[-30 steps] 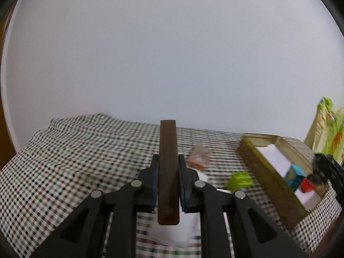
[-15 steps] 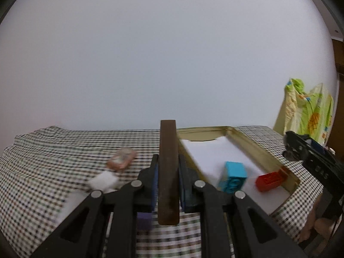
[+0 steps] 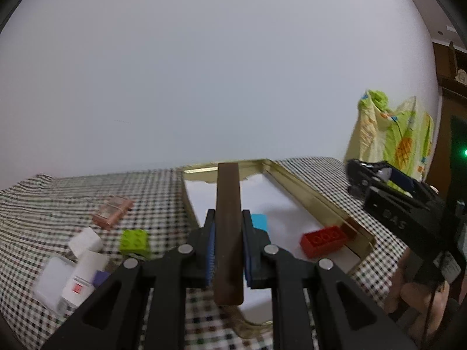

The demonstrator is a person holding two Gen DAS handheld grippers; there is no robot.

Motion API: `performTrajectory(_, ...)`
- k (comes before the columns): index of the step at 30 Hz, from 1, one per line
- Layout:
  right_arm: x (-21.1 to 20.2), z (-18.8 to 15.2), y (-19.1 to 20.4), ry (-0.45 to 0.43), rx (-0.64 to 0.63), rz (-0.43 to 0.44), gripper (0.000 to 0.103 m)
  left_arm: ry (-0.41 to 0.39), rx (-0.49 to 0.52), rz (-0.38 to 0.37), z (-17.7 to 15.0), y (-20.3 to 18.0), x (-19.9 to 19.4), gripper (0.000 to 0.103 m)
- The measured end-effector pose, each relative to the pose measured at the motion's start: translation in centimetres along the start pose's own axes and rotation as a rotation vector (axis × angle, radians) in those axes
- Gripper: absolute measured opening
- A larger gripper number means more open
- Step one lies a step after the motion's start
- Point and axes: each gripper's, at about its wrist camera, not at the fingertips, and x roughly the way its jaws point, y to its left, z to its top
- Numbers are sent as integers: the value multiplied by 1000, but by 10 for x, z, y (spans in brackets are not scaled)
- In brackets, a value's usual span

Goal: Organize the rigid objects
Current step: 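Lower the bowl and stick into the tin and open both tools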

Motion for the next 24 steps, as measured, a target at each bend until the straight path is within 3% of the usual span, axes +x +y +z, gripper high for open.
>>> performTrajectory(9,10,-1,-6,62,7,46,76,91,-8,-71,-1,-18,20,13)
performTrajectory(24,27,-6,-6,120,3,63,76,136,26,-39,17,-27,59,14)
